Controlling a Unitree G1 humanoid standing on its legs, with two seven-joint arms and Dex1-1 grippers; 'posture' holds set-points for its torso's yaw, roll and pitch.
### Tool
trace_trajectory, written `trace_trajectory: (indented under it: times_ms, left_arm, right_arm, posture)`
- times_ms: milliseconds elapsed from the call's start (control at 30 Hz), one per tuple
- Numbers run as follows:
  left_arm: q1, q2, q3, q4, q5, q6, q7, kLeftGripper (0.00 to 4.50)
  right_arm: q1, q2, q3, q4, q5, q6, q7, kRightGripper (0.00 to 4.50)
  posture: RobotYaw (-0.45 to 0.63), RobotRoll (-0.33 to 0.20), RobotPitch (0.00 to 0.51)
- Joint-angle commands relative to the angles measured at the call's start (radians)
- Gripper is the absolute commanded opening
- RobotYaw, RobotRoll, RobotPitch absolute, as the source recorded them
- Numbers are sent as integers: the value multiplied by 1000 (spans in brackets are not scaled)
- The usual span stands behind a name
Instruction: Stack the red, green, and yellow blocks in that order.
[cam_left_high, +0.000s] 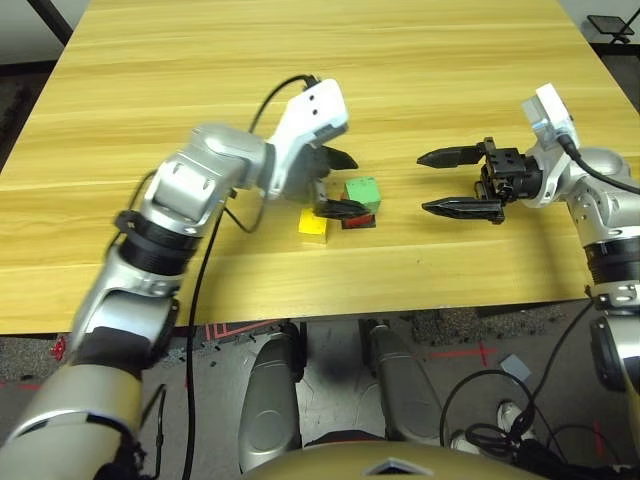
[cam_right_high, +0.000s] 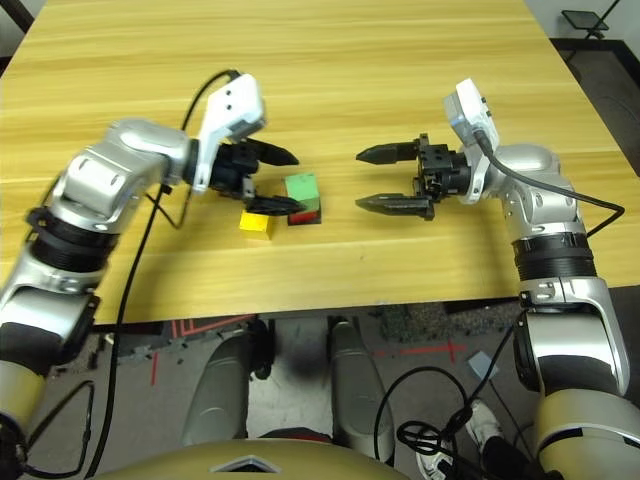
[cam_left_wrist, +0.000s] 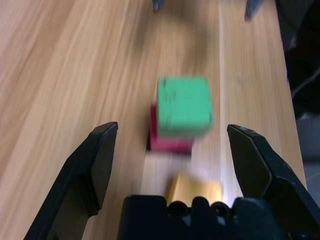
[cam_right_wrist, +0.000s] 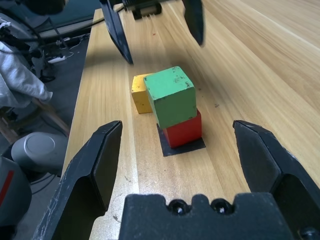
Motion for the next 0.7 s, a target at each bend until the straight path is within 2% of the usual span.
trace_trajectory:
  times_ms: [33,167,500,700]
  left_arm:
    - [72,86,7,-63,-20,-37,-78,4463]
    - [118,106,5,-65,-5,-79,-73,4463]
    - [153,7,-9,52,49,-192,-4,4463]
    - [174,-15,-38,114,85,-259,-25,4463]
  right_arm:
    - [-21,2,-5,25,-16,-4,14,4500]
    - [-40,7,-4,48,-26,-12,24,4500]
    - [-56,4,-15,49,-34,5,29,4500]
    - [-37,-5,-29,20,-29,26,20,4500]
  posture:
    - [101,20,261]
    - [105,12,258]
    - [82,-10,259]
    - [62,-17,265]
